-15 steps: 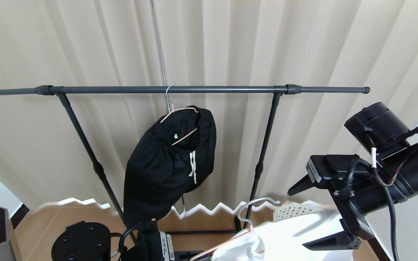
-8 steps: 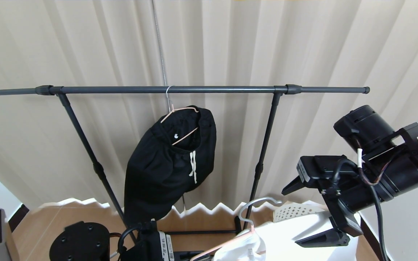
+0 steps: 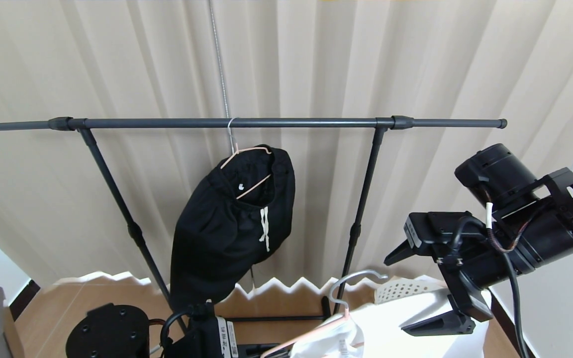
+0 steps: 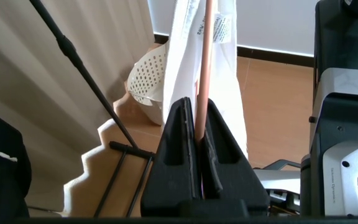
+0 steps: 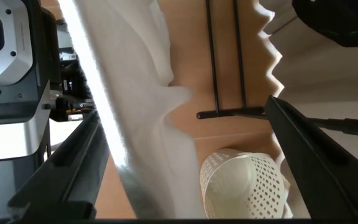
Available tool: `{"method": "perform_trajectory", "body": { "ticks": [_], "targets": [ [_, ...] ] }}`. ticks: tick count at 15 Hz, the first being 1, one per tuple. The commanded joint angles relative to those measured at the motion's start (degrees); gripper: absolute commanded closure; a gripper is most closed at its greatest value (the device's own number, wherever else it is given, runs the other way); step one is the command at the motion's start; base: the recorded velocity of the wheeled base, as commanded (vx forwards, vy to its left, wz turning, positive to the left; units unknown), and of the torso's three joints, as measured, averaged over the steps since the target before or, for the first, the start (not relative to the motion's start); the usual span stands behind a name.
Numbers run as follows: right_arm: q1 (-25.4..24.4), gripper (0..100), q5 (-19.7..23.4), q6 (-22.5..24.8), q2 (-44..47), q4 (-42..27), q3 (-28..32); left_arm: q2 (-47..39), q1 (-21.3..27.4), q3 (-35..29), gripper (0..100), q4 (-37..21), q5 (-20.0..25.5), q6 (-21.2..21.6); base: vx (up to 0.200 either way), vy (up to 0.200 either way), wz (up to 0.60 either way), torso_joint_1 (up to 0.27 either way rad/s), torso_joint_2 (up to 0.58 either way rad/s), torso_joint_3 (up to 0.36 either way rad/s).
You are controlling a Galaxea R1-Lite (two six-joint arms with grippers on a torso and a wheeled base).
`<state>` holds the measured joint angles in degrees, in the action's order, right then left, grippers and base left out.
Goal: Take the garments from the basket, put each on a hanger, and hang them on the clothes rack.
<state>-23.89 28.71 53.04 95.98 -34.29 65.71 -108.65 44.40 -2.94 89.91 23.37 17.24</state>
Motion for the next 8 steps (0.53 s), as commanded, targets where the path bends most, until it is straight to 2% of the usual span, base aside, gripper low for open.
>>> {"method": "perform_trajectory", "body": {
  "ticks": [1, 2, 8],
  "targets": [
    [0.0, 0, 0.0, 0.0, -0.3, -0.1, -0.1, 0.0, 0.0, -0.1, 100, 0.1, 0.0, 0.0, 0.000, 0.000, 0.00, 0.000, 0.00, 0.000],
    [-0.1, 100, 0.0, 0.0, -0.2, -0.2, -0.1, 0.0, 0.0, -0.1, 100, 0.1, 0.0, 0.0, 0.000, 0.000, 0.00, 0.000, 0.00, 0.000],
    [-0.2, 100, 0.0, 0.1, -0.9, -0.6, -0.6, 0.1, -0.4, -0.3, 100, 0.1, 0.0, -0.1, 0.000, 0.000, 0.00, 0.000, 0.00, 0.000]
  ]
}}
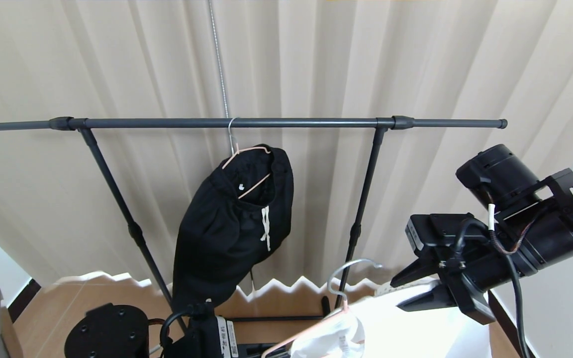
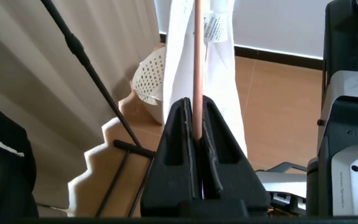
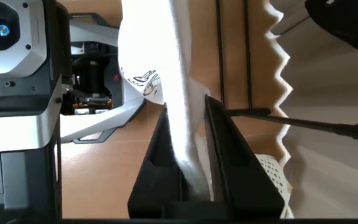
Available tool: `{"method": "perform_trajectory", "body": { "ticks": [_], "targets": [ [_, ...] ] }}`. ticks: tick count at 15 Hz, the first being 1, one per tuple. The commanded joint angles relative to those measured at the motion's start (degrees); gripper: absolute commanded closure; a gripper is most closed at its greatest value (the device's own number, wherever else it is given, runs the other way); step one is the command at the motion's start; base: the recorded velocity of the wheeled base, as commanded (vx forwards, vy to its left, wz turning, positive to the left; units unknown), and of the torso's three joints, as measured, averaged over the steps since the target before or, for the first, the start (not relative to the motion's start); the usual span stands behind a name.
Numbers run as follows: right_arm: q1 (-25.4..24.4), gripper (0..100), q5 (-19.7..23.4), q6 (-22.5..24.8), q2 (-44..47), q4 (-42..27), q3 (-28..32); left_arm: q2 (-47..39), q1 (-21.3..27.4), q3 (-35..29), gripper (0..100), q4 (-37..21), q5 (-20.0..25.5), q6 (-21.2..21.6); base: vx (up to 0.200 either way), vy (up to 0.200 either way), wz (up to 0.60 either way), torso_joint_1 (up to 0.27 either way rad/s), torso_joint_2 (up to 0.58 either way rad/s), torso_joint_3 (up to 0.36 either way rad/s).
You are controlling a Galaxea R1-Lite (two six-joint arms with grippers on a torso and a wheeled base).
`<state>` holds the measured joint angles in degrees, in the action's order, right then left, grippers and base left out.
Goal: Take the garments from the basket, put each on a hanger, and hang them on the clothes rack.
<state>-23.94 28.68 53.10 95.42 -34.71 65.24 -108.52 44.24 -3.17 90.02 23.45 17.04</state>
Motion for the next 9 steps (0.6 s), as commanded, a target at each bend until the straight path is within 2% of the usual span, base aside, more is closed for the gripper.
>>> {"method": "perform_trajectory", "body": {
  "ticks": [1, 9],
  "targets": [
    [-0.1, 100, 0.1, 0.1, -0.4, -0.2, -0.1, -0.1, -0.8, -0.2, 100, 0.0, 0.0, -0.2, 0.000, 0.000, 0.00, 0.000, 0.00, 0.000],
    [-0.1, 100, 0.1, 0.0, -1.0, -0.4, -0.2, 0.2, -1.6, -0.2, 100, 0.0, -0.1, 0.1, 0.000, 0.000, 0.00, 0.000, 0.00, 0.000]
  ]
}}
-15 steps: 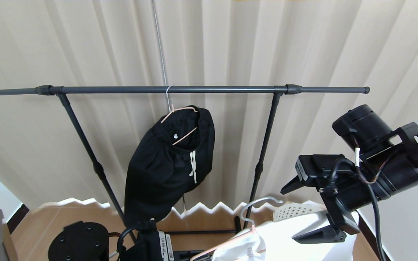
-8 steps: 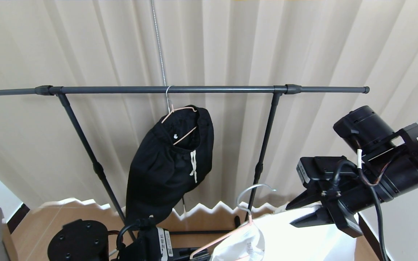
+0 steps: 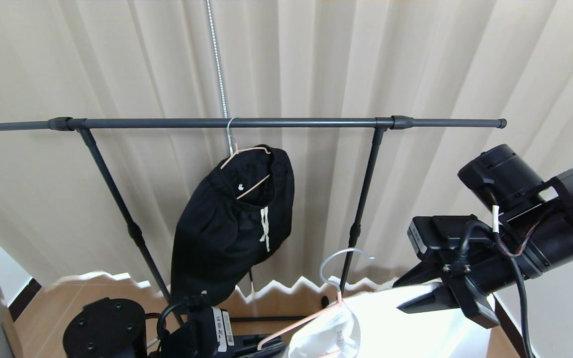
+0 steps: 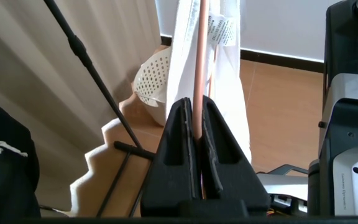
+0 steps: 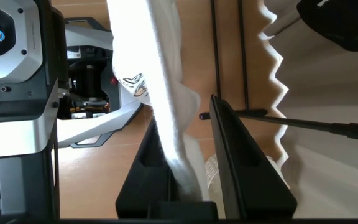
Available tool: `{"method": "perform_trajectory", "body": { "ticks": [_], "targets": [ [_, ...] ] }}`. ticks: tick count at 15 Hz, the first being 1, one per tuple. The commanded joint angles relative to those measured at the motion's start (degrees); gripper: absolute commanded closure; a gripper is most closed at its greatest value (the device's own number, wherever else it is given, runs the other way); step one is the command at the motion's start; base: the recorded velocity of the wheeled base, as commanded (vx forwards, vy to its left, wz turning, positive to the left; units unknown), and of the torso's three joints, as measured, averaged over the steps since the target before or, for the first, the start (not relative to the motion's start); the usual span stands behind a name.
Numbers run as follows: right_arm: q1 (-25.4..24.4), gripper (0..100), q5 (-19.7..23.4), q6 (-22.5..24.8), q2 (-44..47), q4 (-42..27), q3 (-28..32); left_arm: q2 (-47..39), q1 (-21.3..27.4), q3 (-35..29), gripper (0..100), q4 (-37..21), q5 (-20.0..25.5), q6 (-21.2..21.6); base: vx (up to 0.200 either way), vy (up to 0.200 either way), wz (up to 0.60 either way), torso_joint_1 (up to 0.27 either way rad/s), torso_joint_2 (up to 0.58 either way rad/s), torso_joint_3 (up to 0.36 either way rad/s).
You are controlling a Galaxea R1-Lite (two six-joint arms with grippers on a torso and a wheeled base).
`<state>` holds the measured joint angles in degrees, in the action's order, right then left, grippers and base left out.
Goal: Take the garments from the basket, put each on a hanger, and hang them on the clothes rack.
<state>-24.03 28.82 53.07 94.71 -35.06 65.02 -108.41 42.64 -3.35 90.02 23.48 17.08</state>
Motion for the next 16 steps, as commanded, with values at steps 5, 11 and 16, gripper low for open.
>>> {"method": "perform_trajectory", "body": {
  "ticks": [5, 11, 16],
  "targets": [
    [-0.4, 100, 0.0, 0.0, -0.9, 0.0, -0.3, 0.5, 0.0, 0.0, 100, 0.0, -0.1, 0.1, 0.000, 0.000, 0.00, 0.000, 0.00, 0.000],
    [-1.5, 100, -0.1, -0.1, -2.6, -0.1, -1.5, 0.3, -0.1, -0.2, 0, 0.0, 0.0, 0.1, 0.000, 0.000, 0.00, 0.000, 0.00, 0.000],
    [-1.8, 100, -2.4, -0.1, -5.7, 0.3, -5.4, 0.3, -0.3, -0.5, 0, 0.0, 0.0, -0.1, 0.000, 0.000, 0.00, 0.000, 0.00, 0.000]
  ]
}}
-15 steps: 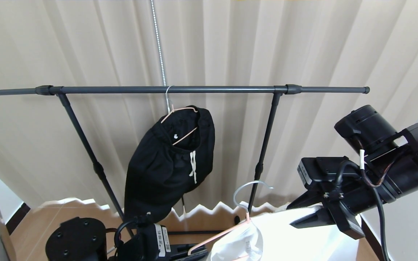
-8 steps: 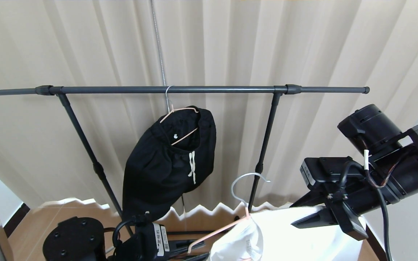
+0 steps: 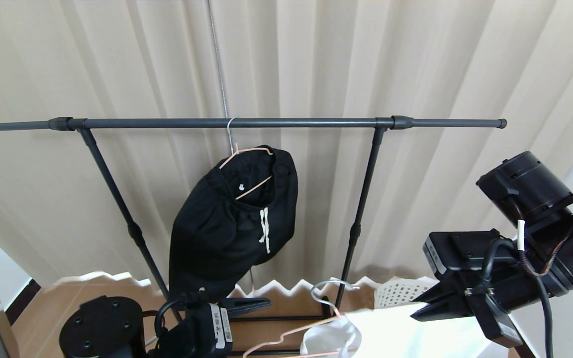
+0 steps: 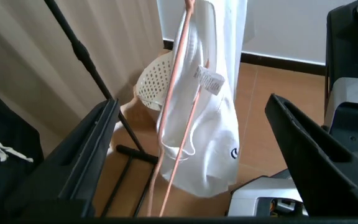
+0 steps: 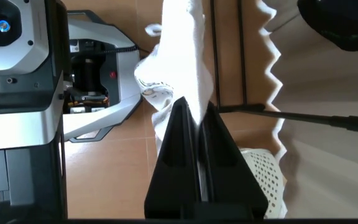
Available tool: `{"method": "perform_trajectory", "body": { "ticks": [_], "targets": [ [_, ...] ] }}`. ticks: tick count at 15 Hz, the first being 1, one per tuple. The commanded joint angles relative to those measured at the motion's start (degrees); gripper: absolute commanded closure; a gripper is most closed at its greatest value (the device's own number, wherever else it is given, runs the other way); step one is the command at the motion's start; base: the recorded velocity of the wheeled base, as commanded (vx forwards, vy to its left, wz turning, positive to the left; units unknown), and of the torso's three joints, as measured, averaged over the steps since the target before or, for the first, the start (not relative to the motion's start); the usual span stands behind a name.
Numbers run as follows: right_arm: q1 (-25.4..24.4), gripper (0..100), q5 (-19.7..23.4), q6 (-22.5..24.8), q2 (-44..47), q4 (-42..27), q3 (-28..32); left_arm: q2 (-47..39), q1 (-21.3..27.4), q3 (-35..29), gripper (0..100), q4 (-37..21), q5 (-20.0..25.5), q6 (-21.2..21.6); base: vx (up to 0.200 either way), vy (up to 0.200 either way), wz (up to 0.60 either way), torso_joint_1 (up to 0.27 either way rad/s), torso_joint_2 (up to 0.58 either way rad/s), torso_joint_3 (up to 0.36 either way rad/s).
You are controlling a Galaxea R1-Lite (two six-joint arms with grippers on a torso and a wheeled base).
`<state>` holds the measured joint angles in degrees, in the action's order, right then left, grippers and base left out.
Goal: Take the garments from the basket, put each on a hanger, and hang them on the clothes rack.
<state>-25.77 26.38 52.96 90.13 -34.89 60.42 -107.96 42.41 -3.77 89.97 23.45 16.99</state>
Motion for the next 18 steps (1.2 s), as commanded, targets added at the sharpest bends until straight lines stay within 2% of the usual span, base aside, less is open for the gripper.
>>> {"method": "perform_trajectory", "body": {
  "ticks": [1, 3, 5, 6, 7, 10, 12, 14, 16, 17, 18],
  "targets": [
    [-0.1, 100, -0.2, 0.0, -1.2, 0.2, -0.8, -0.1, -0.1, -0.1, 0, 0.0, 0.0, -0.1, 0.000, 0.000, 0.00, 0.000, 0.00, 0.000],
    [-0.1, 100, -4.7, 0.0, -2.1, 0.8, -0.6, -0.1, -1.2, -0.5, 0, 0.0, 0.0, -0.6, 0.000, 0.000, 0.00, 0.000, 0.00, 0.000],
    [-1.7, 100, -10.4, -0.3, -3.2, 4.7, -2.1, 0.4, -3.0, -1.0, 0, 0.0, 0.0, -1.3, 0.000, 0.000, 0.00, 0.000, 0.00, 0.000],
    [-1.7, 100, -10.4, -0.3, -3.2, 4.7, -2.1, 0.4, -3.0, -1.0, 0, 0.0, 0.0, -1.3, 0.000, 0.000, 0.00, 0.000, 0.00, 0.000],
    [-2.7, 100, -16.2, -0.4, -4.2, 15.1, -7.0, 2.0, -4.8, -1.9, 0, 0.0, 0.0, -4.1, 0.000, 0.000, 0.00, 0.000, 0.00, 0.000],
    [-4.6, 100, -23.1, -0.4, -5.6, 33.2, -16.0, 2.4, -6.8, -2.2, 0, 0.0, -0.3, -6.2, 0.000, 0.000, 0.00, 0.000, 0.00, 0.000],
    [-5.3, 100, -25.1, -0.5, -6.8, 38.3, -19.5, 2.5, -8.4, -2.4, 0, 0.0, -1.9, -6.3, 0.000, 0.000, 0.00, 0.000, 0.00, 0.000],
    [-5.3, 100, -25.4, -1.5, -9.4, 45.1, -23.9, 3.8, -10.2, -3.2, 0, 0.0, -8.2, -8.4, 0.000, 0.000, 0.00, 0.000, 0.00, 0.000],
    [-5.3, 100, -25.5, -4.6, -10.8, 51.4, -26.8, 4.0, -11.6, -2.8, 0, 0.0, -11.4, -11.0, 0.000, 0.000, 0.00, 0.000, 0.00, 0.000],
    [-5.3, 100, -25.5, -6.3, -10.9, 56.3, -29.0, 3.9, -11.6, -2.3, 0, 0.0, -15.9, -14.2, 0.000, 0.000, 0.00, 0.000, 0.00, 0.000],
    [-5.3, 100, -25.4, -6.5, -10.9, 57.2, -29.2, 3.9, -11.6, -2.3, 0, 0.0, -16.8, -14.7, 0.000, 0.000, 0.00, 0.000, 0.00, 0.000]
  ]
}}
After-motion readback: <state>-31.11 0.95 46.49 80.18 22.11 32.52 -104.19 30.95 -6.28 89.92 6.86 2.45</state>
